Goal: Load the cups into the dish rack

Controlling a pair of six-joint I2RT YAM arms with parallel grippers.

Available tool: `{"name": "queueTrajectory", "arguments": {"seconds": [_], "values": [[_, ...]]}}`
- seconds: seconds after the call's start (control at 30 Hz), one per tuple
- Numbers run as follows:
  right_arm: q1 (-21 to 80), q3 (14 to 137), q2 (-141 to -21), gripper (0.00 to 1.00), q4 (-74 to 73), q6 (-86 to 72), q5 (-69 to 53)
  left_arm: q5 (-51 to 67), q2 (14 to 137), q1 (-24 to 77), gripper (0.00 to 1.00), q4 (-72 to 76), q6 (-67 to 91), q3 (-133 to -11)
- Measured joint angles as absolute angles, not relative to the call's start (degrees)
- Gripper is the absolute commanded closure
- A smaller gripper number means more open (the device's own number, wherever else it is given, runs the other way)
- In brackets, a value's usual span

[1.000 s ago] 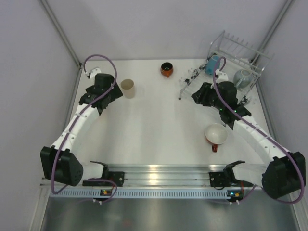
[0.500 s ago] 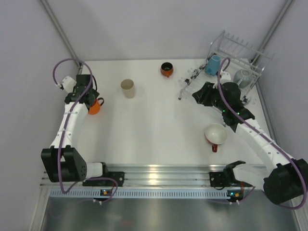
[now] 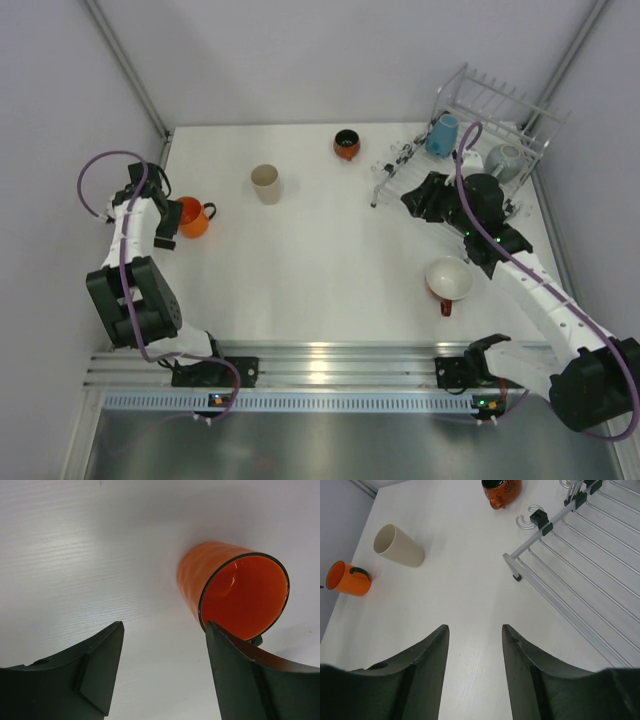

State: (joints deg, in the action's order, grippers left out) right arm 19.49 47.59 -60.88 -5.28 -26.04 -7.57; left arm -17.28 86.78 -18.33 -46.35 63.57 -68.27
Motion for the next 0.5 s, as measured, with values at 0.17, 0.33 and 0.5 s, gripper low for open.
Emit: {"name": "queueTrajectory", "arguments": {"seconds": [0.17,0.33,0.5], "values": [[19.49,47.59,-60.88,0.52,-5.28,-26.0,-7.35,-13.91,87.33,-18.13,0.28,-46.87,68.84,-68.27],[19.49,47.59,-60.88,0.52,-5.28,-25.96,-7.18,-12.38,90.15,-18.13,0.3,-46.94,71.94,-68.27],[19.49,47.59,-60.88,0.52,-5.28,-25.93,-7.16,-10.57,94.59,-18.13,0.34,-46.89,72.66,-69.95]]}}
